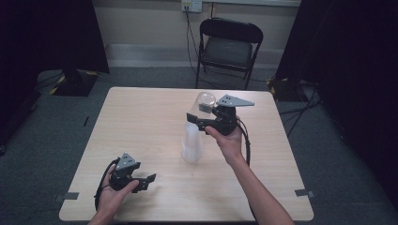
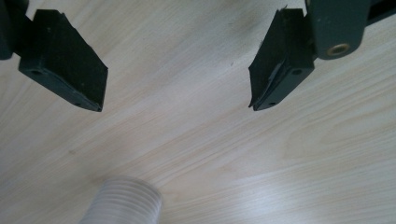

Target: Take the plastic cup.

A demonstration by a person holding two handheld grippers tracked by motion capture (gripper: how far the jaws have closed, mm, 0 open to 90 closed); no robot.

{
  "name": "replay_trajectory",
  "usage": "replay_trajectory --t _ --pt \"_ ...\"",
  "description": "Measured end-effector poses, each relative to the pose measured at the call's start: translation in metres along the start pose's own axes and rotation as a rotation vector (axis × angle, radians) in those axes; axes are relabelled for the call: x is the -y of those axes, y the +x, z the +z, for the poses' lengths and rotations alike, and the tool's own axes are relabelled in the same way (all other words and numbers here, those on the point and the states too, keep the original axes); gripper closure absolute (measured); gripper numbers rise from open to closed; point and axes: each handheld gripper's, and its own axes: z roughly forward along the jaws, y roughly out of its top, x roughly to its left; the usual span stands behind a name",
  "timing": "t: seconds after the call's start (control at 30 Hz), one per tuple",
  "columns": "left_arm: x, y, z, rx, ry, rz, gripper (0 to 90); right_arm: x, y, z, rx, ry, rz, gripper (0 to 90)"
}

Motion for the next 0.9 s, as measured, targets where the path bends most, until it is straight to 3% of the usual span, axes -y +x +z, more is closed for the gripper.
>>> replay_trajectory --t 0.4,0.6,0.9 --pt "-0.001 -0.005 -0.005 0.028 -0.068 0.006 18.9 -0.004 -0.002 -0.028 0.006 -0.028 0.001 32.1" --pt "-0.001 -0.007 -0.004 0.011 -0.089 0.006 19.2 0.0 -0.003 -0.045 0.017 -0.047 0.008 32.1" --pt "-0.003 -0.01 -0.006 0.023 -0.113 0.031 21.6 0.007 -0.006 -0.064 0.048 -0.029 0.01 32.1"
